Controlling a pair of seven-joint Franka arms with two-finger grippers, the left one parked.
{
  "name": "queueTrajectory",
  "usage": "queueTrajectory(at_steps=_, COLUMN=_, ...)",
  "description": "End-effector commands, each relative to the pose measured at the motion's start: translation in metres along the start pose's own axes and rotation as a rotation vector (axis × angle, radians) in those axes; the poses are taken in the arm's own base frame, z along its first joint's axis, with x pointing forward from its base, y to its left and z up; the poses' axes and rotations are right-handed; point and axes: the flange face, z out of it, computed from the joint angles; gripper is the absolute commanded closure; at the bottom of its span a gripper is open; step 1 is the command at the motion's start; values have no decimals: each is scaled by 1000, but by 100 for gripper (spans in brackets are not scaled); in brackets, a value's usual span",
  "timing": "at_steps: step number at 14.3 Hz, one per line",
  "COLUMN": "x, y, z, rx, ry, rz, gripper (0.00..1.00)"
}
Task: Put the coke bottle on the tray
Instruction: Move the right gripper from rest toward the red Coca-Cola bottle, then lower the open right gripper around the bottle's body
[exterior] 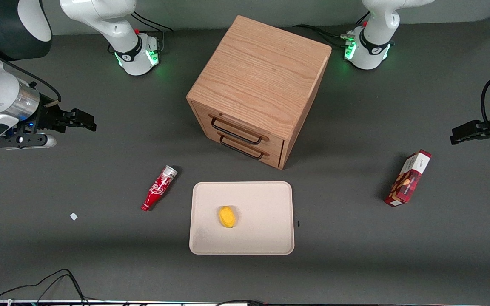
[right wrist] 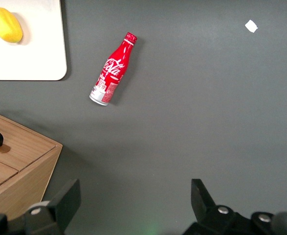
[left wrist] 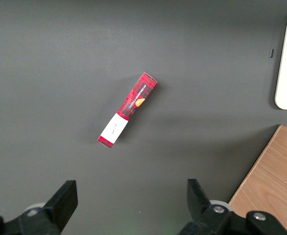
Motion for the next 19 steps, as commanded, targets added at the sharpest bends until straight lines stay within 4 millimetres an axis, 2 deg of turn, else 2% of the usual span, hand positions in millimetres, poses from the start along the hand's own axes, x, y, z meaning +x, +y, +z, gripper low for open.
queueTrajectory(at_steps=1, x=-4, y=0, z=-3, rx=-20, ry=0, rz=37, gripper=0)
queueTrajectory(at_steps=5, x=-2, y=0, z=-2, rx=-24, ry=-1, rz=45, gripper=0)
queueTrajectory(at_steps=8, x=4, y=-4, z=5, rx=-23, ry=-15, rz=59, gripper=0)
queueTrajectory(at_steps=9, x=10, y=-6, z=13, rx=-27, ry=-30, rz=98, gripper=0)
queueTrajectory(at_steps=13, x=42, y=-28, z=69, rx=-30, ry=-53, rz=301, gripper=0)
queueTrajectory(at_steps=14, x=48, y=-42, z=85, rx=-29, ry=-50, rz=331, gripper=0)
queueTrajectory(at_steps=16, x=62, y=-51, z=123, rx=-34, ry=-45, rz=412, gripper=0)
queueTrajectory(at_steps=17, x=64, y=-64, z=139, rx=-28, ry=-22, rz=421, gripper=0)
queueTrajectory(at_steps=19, x=66, y=-69, z=180, rx=-26, ry=36, rz=465, gripper=0)
